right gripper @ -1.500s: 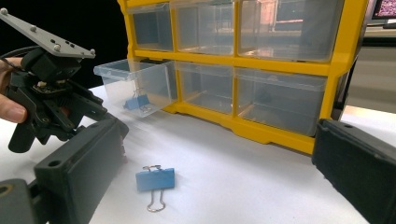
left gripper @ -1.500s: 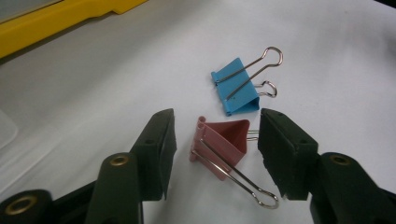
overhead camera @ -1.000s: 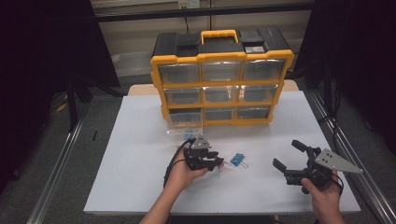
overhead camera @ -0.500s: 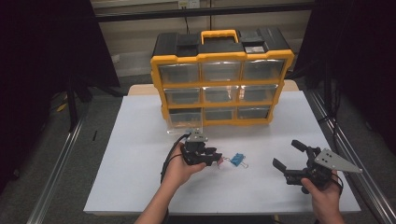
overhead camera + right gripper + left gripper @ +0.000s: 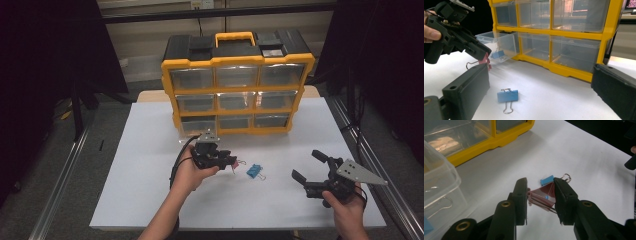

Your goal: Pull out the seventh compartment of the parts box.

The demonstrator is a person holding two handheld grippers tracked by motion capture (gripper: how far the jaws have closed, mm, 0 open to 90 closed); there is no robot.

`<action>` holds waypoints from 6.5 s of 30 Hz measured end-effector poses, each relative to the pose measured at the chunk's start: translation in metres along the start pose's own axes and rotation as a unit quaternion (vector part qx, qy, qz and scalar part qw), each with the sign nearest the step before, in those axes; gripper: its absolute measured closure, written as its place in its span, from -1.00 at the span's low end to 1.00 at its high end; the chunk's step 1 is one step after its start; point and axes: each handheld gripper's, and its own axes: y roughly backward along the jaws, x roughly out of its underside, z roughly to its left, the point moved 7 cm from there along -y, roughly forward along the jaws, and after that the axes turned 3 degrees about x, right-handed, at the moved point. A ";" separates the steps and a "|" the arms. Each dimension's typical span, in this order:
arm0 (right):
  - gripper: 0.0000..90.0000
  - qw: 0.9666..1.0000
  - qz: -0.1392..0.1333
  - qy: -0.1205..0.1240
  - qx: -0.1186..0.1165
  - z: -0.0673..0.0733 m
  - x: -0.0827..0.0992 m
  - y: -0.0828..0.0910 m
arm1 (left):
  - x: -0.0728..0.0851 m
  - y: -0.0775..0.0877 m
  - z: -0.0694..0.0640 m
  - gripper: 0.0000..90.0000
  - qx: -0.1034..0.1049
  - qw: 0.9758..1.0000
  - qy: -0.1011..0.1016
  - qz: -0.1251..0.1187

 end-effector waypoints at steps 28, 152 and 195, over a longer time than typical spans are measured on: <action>-0.96 1.000 0.001 -0.003 -0.003 0.001 0.000 0.000 | -0.027 0.010 0.009 0.45 -0.009 1.000 0.016 -0.015; -0.96 1.000 0.001 -0.003 -0.007 0.002 0.000 0.000 | -0.048 0.068 0.095 0.45 -0.147 0.986 0.075 -0.036; -0.96 1.000 0.001 -0.003 -0.008 0.002 0.000 0.000 | -0.045 0.044 0.054 -0.23 -0.070 0.996 0.047 -0.039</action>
